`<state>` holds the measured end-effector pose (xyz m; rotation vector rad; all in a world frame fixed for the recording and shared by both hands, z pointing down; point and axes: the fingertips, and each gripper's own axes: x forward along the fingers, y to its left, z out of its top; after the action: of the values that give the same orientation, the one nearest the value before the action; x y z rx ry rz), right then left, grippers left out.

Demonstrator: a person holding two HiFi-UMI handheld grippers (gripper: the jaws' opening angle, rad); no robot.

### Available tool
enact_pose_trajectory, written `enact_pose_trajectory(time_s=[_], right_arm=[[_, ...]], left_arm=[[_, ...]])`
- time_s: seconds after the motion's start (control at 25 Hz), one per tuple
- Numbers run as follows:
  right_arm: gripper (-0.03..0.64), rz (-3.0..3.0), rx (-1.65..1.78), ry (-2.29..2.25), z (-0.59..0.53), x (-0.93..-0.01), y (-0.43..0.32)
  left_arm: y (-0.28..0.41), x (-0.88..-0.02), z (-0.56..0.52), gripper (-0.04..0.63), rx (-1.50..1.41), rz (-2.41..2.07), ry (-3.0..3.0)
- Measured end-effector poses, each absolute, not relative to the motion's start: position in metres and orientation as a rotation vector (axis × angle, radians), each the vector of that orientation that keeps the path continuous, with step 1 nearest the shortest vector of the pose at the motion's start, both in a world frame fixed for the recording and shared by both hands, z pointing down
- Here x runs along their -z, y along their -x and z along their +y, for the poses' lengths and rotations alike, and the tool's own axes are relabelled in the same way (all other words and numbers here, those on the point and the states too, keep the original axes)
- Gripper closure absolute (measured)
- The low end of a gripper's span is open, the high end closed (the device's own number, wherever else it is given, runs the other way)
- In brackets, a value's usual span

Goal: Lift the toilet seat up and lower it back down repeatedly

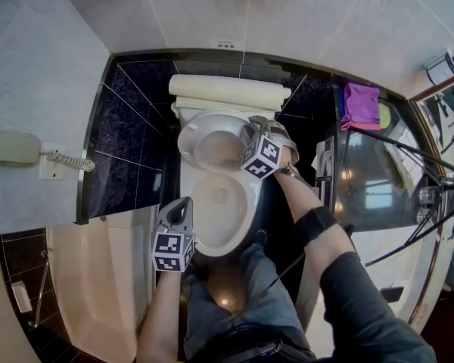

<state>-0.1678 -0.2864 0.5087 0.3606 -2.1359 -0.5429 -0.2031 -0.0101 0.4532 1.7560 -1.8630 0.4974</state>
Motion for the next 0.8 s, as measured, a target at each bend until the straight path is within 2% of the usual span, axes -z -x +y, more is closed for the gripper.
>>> enact_pose_trajectory(time_s=[0.8], right_arm=[[0.520,-2.114,0.561,-0.389,-0.221,-0.494,0.141]], left_arm=[[0.182,-0.489,0.017,0.597,-0.510,-1.781,-1.736]])
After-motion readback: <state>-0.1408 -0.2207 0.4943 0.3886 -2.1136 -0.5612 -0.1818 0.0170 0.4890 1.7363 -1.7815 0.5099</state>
